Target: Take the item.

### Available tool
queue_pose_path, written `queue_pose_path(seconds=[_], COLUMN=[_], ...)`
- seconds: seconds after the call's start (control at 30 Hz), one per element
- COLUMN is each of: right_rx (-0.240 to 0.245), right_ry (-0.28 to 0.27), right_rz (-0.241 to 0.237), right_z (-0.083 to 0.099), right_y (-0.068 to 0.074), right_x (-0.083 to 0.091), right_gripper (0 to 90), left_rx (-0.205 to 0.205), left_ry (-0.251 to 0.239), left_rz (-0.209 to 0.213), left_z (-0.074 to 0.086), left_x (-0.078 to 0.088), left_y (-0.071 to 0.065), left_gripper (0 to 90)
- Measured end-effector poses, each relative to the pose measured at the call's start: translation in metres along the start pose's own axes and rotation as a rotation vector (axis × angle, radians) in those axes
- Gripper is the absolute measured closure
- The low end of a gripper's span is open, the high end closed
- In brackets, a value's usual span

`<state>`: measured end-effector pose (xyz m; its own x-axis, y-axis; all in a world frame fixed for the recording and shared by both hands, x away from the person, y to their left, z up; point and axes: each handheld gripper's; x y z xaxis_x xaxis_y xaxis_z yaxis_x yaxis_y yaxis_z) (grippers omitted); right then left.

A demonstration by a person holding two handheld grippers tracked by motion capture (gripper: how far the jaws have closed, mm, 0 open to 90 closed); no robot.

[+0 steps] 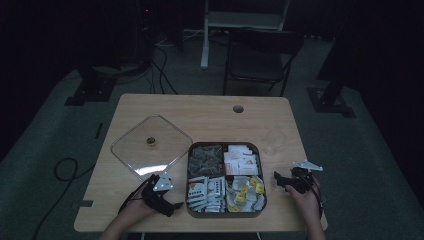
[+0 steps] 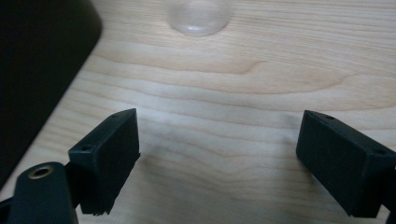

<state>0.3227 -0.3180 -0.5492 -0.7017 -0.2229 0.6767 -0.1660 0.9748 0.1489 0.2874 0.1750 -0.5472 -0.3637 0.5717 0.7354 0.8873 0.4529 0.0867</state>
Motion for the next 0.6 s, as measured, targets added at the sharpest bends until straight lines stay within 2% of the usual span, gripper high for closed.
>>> queue_pose_path(seconds=[0.17, 0.33, 0.4, 0.6], right_rx=[0.029, 0.048, 0.073, 0.073], right_ry=[0.013, 0.003, -0.002, -0.007], right_rz=[-0.037, -0.025, -0.035, -0.072], right_z=[0.002, 0.001, -0.002, -0.004], right_y=[0.001, 0.001, 0.001, 0.003], right_x=[0.003, 0.006, 0.009, 0.013], right_gripper=[13.0, 13.0, 13.1, 13.1], left_rx=[-0.003, -0.004, -0.005, -0.013], left_ry=[-0.001, -0.002, -0.002, -0.003], left_rz=[0.003, 0.004, 0.004, 0.013], left_z=[0.000, 0.000, 0.000, 0.001], left_x=[0.000, 0.000, 0.000, 0.001], left_y=[0.000, 0.000, 0.000, 0.002], left_gripper=[0.3, 0.3, 0.3, 0.3])
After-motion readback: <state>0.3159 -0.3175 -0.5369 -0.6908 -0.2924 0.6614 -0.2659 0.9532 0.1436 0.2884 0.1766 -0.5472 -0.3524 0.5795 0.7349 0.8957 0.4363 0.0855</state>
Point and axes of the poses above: each handheld gripper's, and its own axes: x roughly backward along the jaws, z roughly out of its underside, y roughly to its left, and after that the axes turned 6 degrees about -x, right-handed
